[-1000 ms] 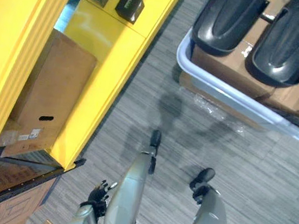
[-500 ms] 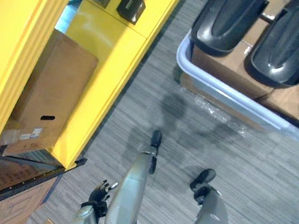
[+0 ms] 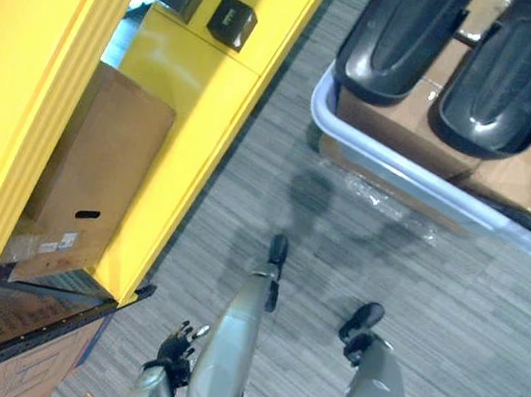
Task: Walk over and take plastic housings, then place them on the shelf
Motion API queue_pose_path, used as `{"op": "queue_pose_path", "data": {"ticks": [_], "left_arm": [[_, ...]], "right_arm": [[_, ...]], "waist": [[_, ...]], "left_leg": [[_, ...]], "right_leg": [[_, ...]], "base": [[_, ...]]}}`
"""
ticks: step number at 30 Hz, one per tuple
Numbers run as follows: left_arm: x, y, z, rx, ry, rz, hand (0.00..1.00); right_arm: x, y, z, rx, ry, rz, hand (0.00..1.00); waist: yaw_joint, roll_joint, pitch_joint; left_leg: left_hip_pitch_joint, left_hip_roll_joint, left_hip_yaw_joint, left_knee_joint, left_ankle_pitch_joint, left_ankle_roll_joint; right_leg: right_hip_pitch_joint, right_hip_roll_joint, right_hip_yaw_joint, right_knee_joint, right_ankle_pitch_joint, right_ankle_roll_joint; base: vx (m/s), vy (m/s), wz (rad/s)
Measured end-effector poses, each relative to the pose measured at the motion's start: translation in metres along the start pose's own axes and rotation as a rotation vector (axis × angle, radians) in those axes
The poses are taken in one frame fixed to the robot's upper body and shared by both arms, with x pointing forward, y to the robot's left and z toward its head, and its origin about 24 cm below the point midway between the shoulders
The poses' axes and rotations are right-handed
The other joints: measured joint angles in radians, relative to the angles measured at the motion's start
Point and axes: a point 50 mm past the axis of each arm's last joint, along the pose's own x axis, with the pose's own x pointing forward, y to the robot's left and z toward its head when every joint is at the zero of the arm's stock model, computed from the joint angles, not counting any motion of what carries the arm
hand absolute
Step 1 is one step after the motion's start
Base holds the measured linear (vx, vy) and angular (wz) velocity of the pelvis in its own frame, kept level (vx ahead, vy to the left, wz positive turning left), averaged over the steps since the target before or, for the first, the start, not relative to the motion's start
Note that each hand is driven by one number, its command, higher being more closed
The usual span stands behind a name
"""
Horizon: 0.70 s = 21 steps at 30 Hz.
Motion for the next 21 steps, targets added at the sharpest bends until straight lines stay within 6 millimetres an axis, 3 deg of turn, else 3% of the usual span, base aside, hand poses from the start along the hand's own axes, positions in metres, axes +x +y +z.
{"op": "queue_pose_path", "data": {"ticks": [5, 12, 17, 20, 21], "left_arm": [[-0.001, 0.002, 0.000, -0.024, -0.004, 0.003, 0.00], [-0.001, 0.003, 0.006, -0.069, -0.030, 0.003, 0.00], [-0.001, 0.007, 0.014, -0.194, -0.086, 0.023, 0.00], [-0.003, 0.009, 0.033, -0.232, -0.211, 0.056, 0.00], [-0.004, 0.009, 0.049, -0.248, -0.293, 0.080, 0.00]], "right_arm": [[-0.009, -0.001, 0.031, 0.014, -0.198, -0.034, 1.00], [-0.019, 0.006, 0.042, 0.007, -0.288, -0.025, 1.00], [-0.024, 0.012, 0.047, -0.006, -0.345, -0.018, 1.00], [-0.032, 0.016, 0.054, 0.008, -0.400, 0.000, 1.00], [-0.035, 0.017, 0.057, 0.013, -0.437, 0.005, 1.00]], "waist": [[-0.017, -0.001, 0.001], [-0.018, -0.015, 0.010], [-0.020, -0.060, 0.021], [-0.034, -0.098, 0.024], [-0.039, -0.113, 0.022]], "left_leg": [[0.022, 0.006, 0.006, -0.003, 0.000, 0.000], [0.042, 0.025, 0.006, -0.003, 0.000, -0.001], [0.072, 0.034, 0.004, -0.023, 0.009, -0.013], [0.108, 0.035, 0.005, -0.047, 0.016, -0.019], [0.124, 0.035, 0.007, -0.055, 0.017, -0.021]], "right_leg": [[0.018, 0.005, 0.004, -0.003, 0.002, 0.000], [0.047, 0.027, 0.004, -0.021, 0.013, -0.003], [0.073, 0.038, 0.001, -0.031, 0.014, -0.004], [0.105, 0.040, -0.003, -0.047, 0.015, -0.005], [0.118, 0.040, -0.002, -0.053, 0.015, -0.005]], "base": [[-0.01, -0.011, -0.04], [-0.01, -0.016, -0.05], [0.00, -0.021, -0.01], [0.01, -0.023, 0.01], [0.04, -0.011, -0.01]]}}
